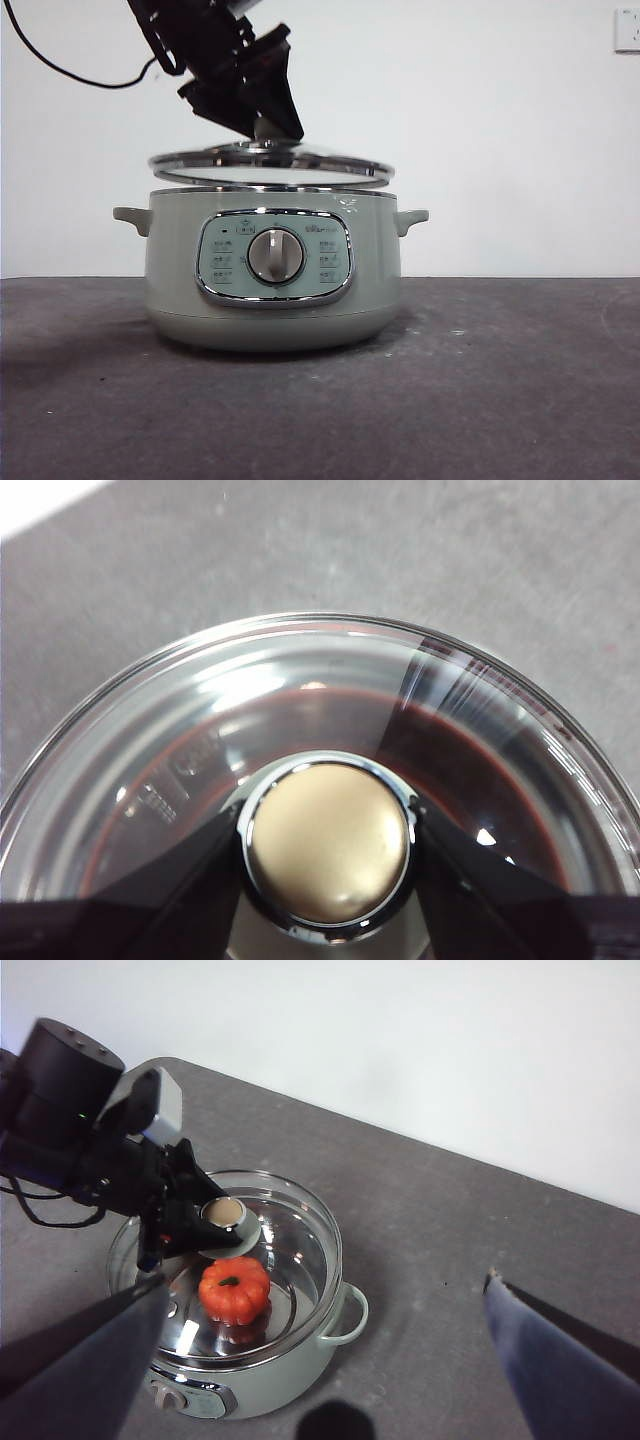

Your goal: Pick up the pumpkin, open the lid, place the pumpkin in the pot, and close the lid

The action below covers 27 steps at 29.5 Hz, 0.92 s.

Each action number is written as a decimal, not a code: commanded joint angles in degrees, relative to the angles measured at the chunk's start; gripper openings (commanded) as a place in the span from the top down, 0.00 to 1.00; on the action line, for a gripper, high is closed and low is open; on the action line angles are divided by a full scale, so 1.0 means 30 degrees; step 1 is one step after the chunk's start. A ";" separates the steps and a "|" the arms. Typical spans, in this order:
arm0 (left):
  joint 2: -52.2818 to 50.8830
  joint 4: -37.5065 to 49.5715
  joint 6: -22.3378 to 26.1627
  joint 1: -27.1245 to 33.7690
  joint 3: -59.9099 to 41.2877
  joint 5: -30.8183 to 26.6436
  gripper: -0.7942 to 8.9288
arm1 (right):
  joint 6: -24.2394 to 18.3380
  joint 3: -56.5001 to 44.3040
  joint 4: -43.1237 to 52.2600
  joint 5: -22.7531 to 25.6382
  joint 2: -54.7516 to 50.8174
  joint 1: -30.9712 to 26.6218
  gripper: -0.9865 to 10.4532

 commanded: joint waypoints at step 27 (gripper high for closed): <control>0.1355 -0.0648 0.0087 -0.0058 0.0219 0.0197 0.47 | -0.0175 -0.0066 -0.0517 -0.0029 -0.0007 0.0029 0.37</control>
